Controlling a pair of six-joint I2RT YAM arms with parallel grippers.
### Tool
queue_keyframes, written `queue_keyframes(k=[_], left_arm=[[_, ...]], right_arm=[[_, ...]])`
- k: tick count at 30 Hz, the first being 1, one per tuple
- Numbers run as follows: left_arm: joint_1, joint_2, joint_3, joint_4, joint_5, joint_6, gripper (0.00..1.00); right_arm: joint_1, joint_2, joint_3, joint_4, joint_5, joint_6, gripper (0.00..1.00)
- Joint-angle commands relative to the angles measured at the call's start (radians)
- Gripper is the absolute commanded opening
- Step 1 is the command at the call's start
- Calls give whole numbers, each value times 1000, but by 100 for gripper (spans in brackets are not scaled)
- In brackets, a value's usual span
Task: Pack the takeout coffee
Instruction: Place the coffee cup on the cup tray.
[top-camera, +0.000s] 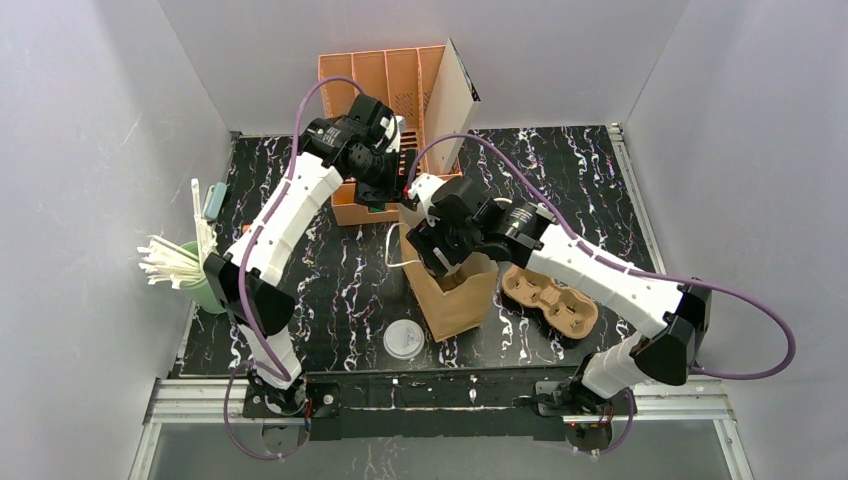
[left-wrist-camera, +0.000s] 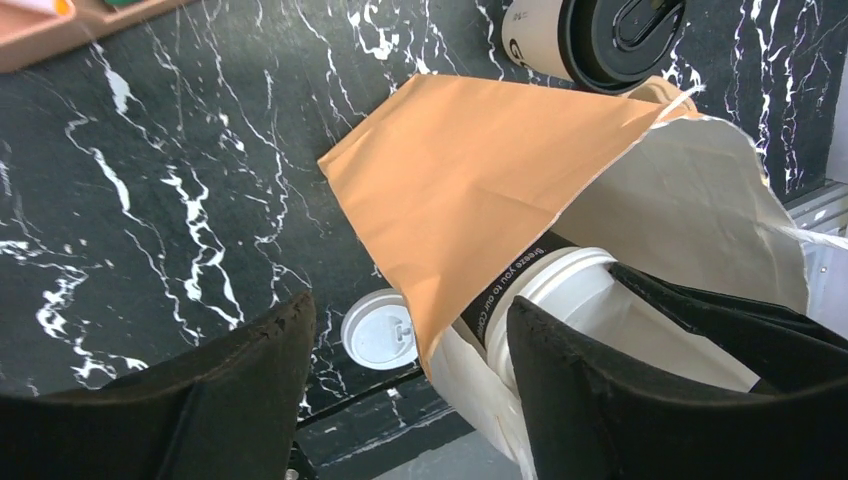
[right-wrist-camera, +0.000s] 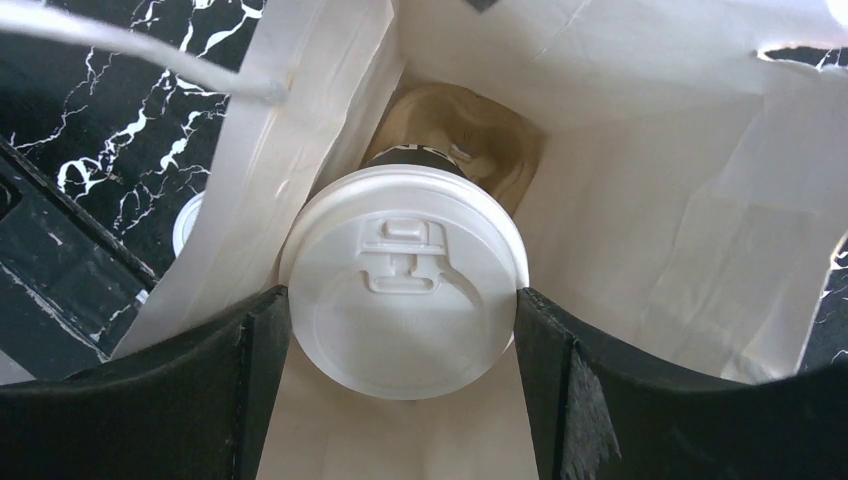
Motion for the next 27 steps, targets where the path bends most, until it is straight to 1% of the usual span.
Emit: queue_keyframes(k=[1,3,5,7,8,9,10,11,13,16,18,20,21,22,24,25,27], left_arm=[[11,-14,115,-81,-14,116,70],[11,11,135,-60,15,150,70],[11,18,133,-26,77,200,68],[11,-1,76,52,158,259,58],[11,-19,27,102,201,281,55],[10,-40,-21,158,246,295,55],[10,-62,-70,209,262,300,57],[9,-82,-109,270,267,310,58],[9,-113,-175,335,262,327,63],[9,-107,-188,360,251,352,64],[9,-84,-178,358,249,361,60],[9,-61,-162,357,252,365,50],[9,-52,-155,353,252,368,42],[9,-45,-147,349,251,374,33],[9,-44,-133,338,245,385,9],[9,-51,-130,337,241,386,1],[5,-77,-127,343,226,421,0]], right_arm=[[-7,-80,-13,42,16,-4,48],[-9,-88,-10,22,18,-2,48],[-11,-99,-6,4,18,6,49],[-11,-112,-12,-4,23,14,50],[-11,-120,-16,-6,21,14,50],[-11,-124,-20,-6,20,13,50],[-11,-130,-25,-6,17,11,50],[-12,-133,-28,-6,15,10,50],[-13,-137,-32,-4,11,8,50],[-16,-137,-36,-3,4,8,50],[-15,-136,-38,-5,-6,11,50],[-16,-134,-37,-10,-16,15,50],[-15,-132,-35,-13,-20,18,50],[-16,-133,-35,-15,-23,20,49],[-16,-136,-37,-16,-27,23,49],[-16,-138,-40,-15,-28,23,49],[-15,-147,-49,-7,-31,17,49]])
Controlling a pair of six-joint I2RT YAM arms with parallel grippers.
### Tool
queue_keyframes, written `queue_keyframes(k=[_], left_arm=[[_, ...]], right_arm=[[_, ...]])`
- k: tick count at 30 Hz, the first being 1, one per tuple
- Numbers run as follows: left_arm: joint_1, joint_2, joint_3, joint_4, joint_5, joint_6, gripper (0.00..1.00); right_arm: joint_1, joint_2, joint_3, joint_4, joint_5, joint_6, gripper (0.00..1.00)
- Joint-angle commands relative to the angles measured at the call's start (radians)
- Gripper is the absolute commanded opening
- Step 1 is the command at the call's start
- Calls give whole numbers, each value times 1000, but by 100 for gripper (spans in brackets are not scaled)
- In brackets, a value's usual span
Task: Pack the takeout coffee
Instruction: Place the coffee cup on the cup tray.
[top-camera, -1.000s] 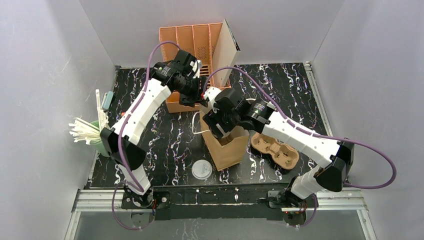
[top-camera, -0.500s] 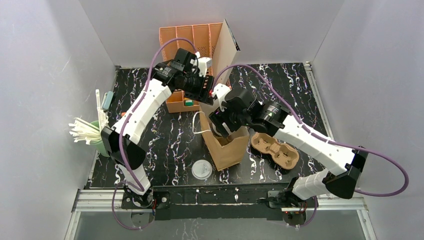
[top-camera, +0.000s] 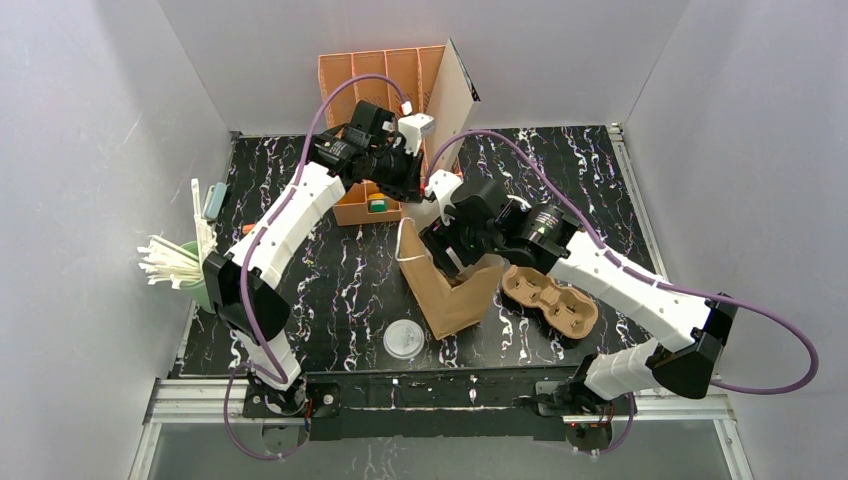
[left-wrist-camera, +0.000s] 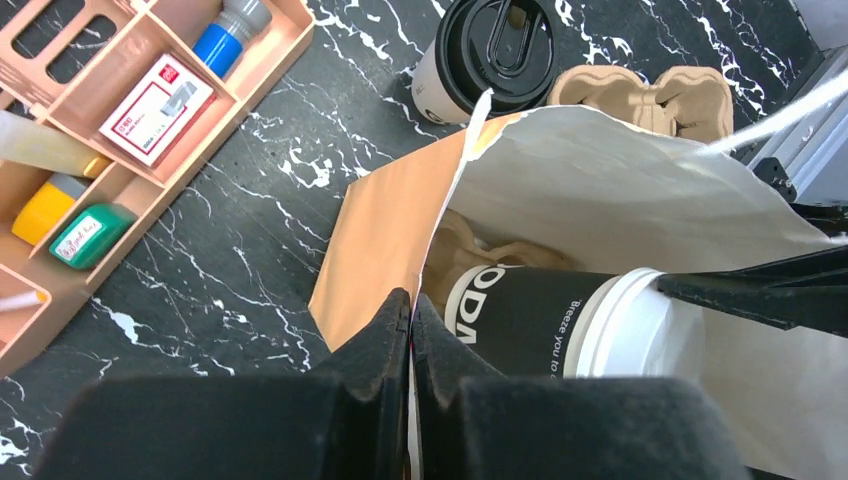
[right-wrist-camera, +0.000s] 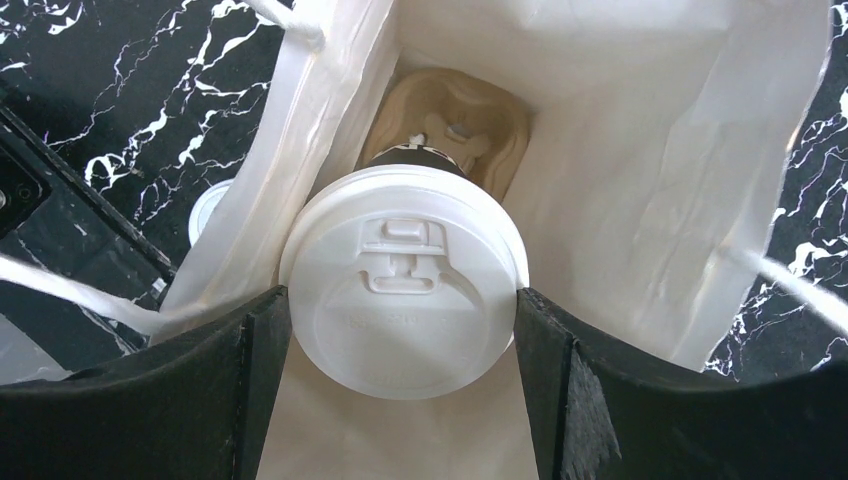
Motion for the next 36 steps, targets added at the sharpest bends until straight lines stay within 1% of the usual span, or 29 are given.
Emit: queue_keyframes(k=[1,6,10,13,16,19,21,23,25,31,36], left_arm=[[-7,-57,42,8,-6,63,0],[-25,-154,4,47,-46,71,0],[-41,-257,-68,121,-107,44,0],[-46,-313,-118,173,-133,33,0],[-55,-347,-166,190,-164,-28,0],[-67,-414,-274,239,-173,-72,0],[-74,-451,-344,270,-163,-95,0],[-77,-469,-382,274,-157,-100,0],[-77,-475,-396,273,-149,-104,0],[-77,-460,-370,256,-115,-108,0],[-77,-477,-368,248,-127,-124,0]], right_arm=[[-3,-42,-21,14,-20,5,49],[-3,-70,-61,66,-18,-8,49],[-3,-110,-106,101,-3,-6,48],[-3,-163,-184,149,8,-6,48],[-3,-207,-257,203,26,-12,50],[-3,-257,-341,312,10,-50,49],[-3,-279,-387,383,26,-55,48],[-3,-285,-411,428,42,-69,47],[-5,-277,-421,444,48,-85,47],[-11,-230,-414,449,24,-90,46],[-30,-194,-400,441,-28,-81,46]])
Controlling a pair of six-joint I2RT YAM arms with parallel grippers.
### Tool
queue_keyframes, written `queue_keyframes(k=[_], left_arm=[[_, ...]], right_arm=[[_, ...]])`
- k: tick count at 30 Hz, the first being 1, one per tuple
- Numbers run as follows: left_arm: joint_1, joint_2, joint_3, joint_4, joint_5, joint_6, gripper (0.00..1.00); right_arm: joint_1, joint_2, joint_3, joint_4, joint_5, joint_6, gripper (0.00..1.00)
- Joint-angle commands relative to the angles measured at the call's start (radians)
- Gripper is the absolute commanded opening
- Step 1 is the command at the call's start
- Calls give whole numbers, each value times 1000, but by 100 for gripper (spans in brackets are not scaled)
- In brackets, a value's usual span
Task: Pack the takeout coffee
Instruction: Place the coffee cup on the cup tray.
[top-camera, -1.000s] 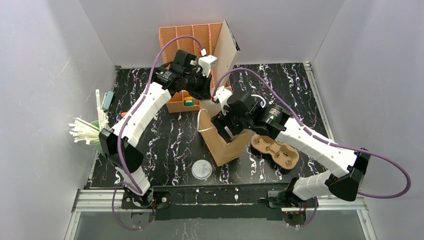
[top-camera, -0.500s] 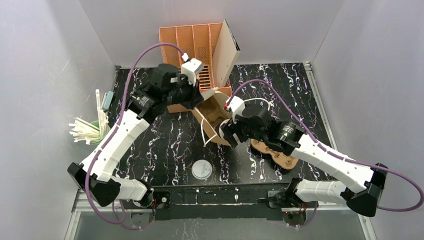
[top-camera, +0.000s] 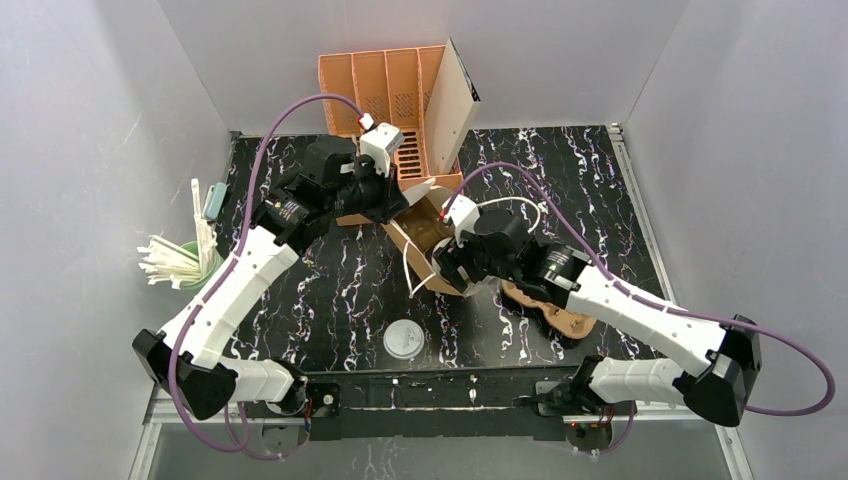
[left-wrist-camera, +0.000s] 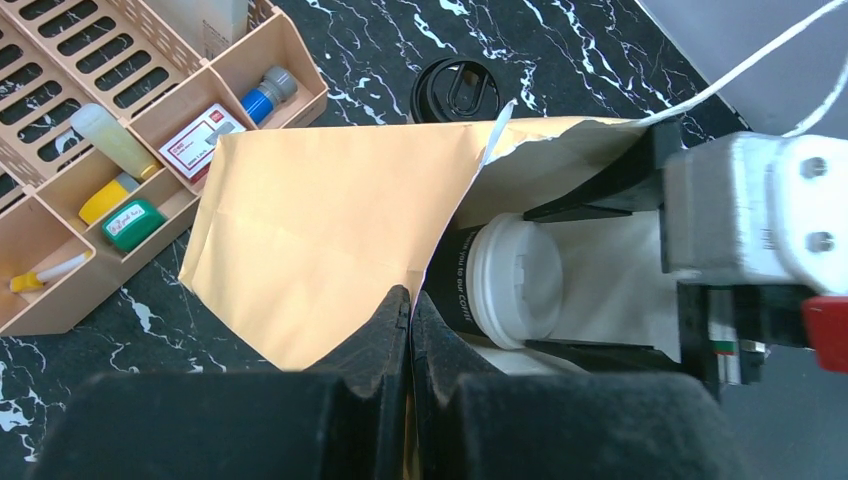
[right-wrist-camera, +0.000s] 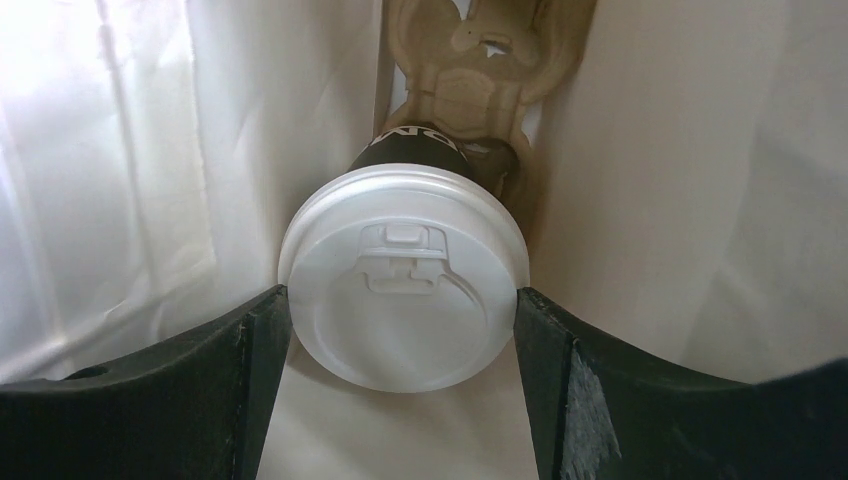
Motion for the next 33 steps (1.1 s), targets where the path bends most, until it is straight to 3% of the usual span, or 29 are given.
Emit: queue_keyframes(k=[1,12,33], left_arm=[[-9,-33,14,-21,10,-21,0],[-9,-36,-6,-17,63,-3,0],[-9,-8,-24,-25,127,-2,0]], right_arm=[[-17,23,25,45,-37,-9,46],[-98,68,4,106,-68,34,46],[-102,183,29,110,-104,20,47]])
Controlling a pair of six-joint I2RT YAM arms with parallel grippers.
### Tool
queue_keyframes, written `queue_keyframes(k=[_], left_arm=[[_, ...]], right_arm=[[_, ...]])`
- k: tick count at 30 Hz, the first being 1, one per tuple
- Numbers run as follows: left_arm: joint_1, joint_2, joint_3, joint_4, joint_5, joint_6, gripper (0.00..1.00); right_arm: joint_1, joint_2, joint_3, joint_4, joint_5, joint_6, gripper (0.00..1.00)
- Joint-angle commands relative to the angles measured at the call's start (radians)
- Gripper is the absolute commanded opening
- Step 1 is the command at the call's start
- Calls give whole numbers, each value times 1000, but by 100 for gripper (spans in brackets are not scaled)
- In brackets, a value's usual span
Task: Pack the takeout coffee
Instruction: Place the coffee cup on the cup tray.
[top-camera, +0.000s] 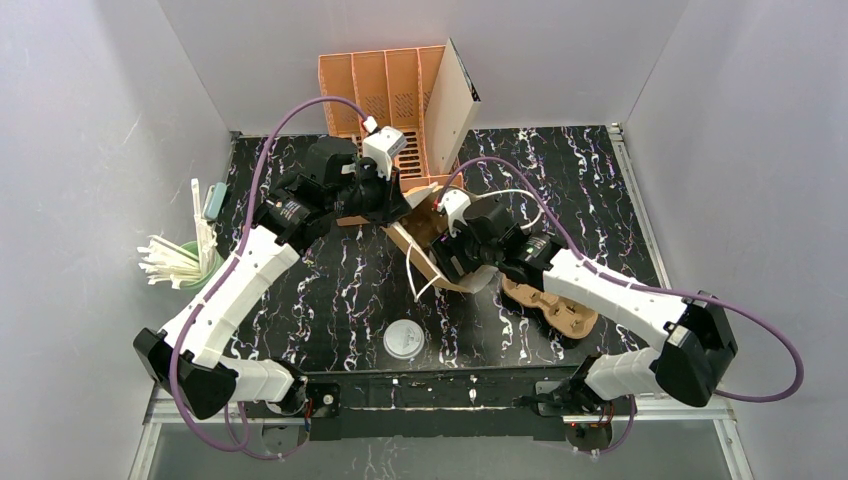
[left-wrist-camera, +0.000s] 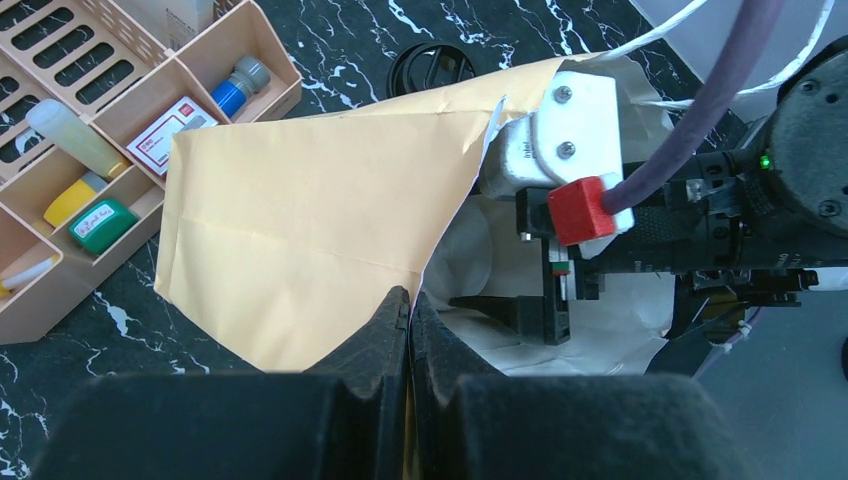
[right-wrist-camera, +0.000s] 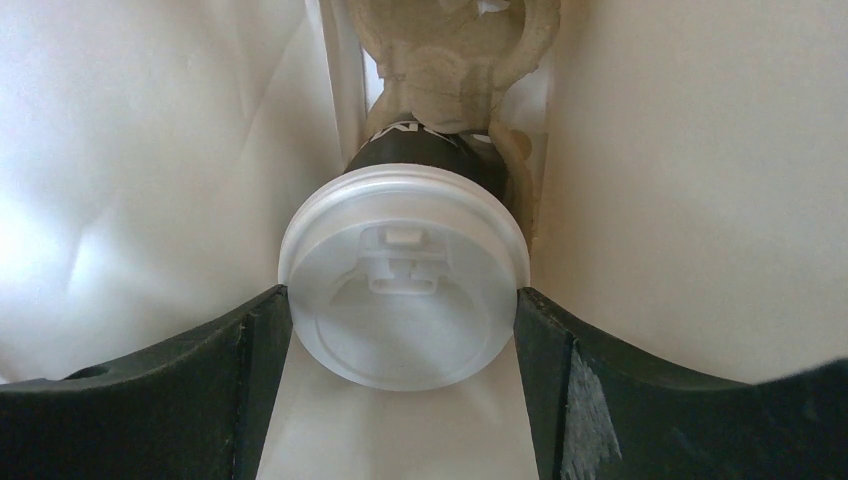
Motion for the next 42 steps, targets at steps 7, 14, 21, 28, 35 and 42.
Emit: queue_keyframes(k=[7,14,21,28,35,42], left_arm=[[-10,-8,-21,-61,118,23,0],[-10,-11,-13,-145,142,78,0],[-10,-12,6,-219,155,124,0],[-10,-23,1,-288,175,184,0],[-10,-24,0,-300,207,175,0],[-10,-18,3,-316,219,199,0]], right_arm=[[-4,26,25,39,-8,-11,47],[-4,24,24,27,52,-14,46],[-5,-90,-55,106,147,-39,47],[-5,-171,-141,149,173,-80,47],[-5,-201,-165,140,164,-113,47],[-5,-223,-157,112,136,-142,47]])
